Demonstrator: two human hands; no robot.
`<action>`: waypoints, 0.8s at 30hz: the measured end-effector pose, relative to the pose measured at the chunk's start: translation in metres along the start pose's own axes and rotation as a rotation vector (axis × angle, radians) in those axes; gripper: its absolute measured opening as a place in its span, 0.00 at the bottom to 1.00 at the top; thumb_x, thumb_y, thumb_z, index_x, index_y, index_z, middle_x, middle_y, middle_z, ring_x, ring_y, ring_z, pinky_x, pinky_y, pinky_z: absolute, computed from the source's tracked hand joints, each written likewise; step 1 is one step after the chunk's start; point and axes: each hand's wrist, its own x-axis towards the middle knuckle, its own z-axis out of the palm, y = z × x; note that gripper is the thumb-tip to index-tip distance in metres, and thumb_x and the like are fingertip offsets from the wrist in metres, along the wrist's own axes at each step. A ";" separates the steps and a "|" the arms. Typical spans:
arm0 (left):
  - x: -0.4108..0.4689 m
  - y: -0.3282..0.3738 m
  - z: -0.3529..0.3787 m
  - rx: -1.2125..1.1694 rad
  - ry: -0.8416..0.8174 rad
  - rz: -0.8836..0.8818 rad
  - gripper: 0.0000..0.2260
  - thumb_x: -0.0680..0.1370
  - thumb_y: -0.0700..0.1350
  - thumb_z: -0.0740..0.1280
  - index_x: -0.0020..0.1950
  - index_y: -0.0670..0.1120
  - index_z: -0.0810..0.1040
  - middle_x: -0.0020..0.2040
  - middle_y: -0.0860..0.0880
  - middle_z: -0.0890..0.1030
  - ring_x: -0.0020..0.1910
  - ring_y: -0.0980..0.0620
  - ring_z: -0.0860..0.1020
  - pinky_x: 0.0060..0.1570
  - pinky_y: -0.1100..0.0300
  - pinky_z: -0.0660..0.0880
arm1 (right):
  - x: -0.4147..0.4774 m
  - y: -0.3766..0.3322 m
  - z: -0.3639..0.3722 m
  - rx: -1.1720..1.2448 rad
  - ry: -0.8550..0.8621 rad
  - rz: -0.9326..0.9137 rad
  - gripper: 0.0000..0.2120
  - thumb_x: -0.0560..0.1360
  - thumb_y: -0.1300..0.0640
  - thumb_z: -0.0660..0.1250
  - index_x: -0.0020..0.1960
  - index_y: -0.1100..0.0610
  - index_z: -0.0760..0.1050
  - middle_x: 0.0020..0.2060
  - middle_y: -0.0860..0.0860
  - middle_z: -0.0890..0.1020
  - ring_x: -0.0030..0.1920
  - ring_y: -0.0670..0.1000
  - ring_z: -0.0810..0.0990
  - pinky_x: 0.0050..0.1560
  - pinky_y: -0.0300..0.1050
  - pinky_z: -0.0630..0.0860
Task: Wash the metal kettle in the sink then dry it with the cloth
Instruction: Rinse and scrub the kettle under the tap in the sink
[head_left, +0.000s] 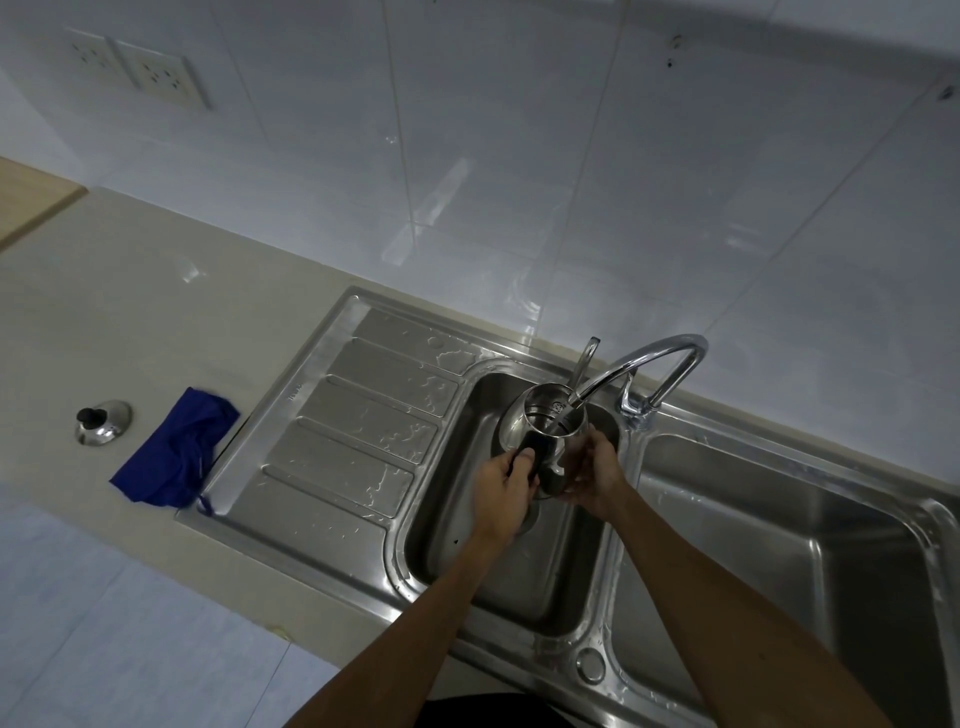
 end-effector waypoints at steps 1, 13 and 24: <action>0.000 0.000 0.000 0.005 -0.005 0.003 0.15 0.71 0.60 0.62 0.31 0.54 0.78 0.25 0.54 0.74 0.28 0.50 0.73 0.34 0.53 0.70 | 0.000 0.000 0.000 -0.003 -0.001 -0.001 0.27 0.78 0.36 0.57 0.63 0.56 0.74 0.58 0.60 0.78 0.60 0.62 0.76 0.57 0.62 0.75; -0.002 0.000 -0.001 0.020 -0.021 0.011 0.14 0.73 0.58 0.62 0.31 0.54 0.77 0.25 0.53 0.74 0.26 0.52 0.71 0.29 0.59 0.67 | -0.005 0.000 -0.001 -0.034 -0.006 -0.006 0.21 0.78 0.38 0.57 0.54 0.55 0.75 0.57 0.60 0.78 0.58 0.61 0.76 0.55 0.60 0.76; -0.006 0.006 -0.002 0.010 -0.045 0.001 0.15 0.76 0.52 0.61 0.29 0.52 0.75 0.25 0.51 0.72 0.23 0.54 0.69 0.27 0.60 0.65 | -0.010 -0.004 0.003 -0.032 0.018 -0.004 0.25 0.79 0.39 0.56 0.62 0.58 0.74 0.52 0.59 0.79 0.52 0.60 0.77 0.44 0.55 0.76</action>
